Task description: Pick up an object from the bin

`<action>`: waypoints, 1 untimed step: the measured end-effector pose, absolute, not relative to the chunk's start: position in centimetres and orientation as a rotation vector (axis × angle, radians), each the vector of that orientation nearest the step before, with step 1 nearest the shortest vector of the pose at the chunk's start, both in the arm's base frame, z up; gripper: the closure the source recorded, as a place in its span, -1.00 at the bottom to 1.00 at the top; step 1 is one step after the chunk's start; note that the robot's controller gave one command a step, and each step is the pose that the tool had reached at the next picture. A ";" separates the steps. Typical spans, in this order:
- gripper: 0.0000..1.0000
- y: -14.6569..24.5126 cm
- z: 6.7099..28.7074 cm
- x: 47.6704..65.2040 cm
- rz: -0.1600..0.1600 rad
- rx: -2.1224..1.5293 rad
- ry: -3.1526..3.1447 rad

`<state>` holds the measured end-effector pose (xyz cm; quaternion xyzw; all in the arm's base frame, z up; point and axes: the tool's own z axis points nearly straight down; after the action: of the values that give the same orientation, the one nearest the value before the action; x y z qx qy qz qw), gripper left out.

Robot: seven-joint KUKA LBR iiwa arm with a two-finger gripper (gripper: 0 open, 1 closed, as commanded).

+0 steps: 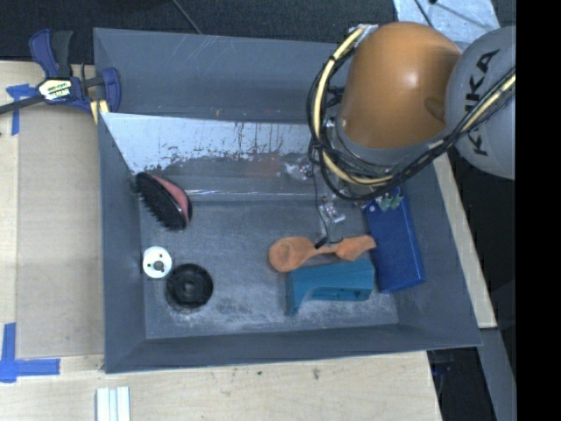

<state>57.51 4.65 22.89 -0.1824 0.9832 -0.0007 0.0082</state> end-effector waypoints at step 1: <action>-1.00 3.4 17.8 57.1 0.000 -0.351 3.119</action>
Offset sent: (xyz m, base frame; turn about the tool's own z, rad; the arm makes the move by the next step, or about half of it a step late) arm -0.0626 -0.0016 -0.0994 0.0746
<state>57.08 3.39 17.80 -0.1119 0.9937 0.0001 0.0015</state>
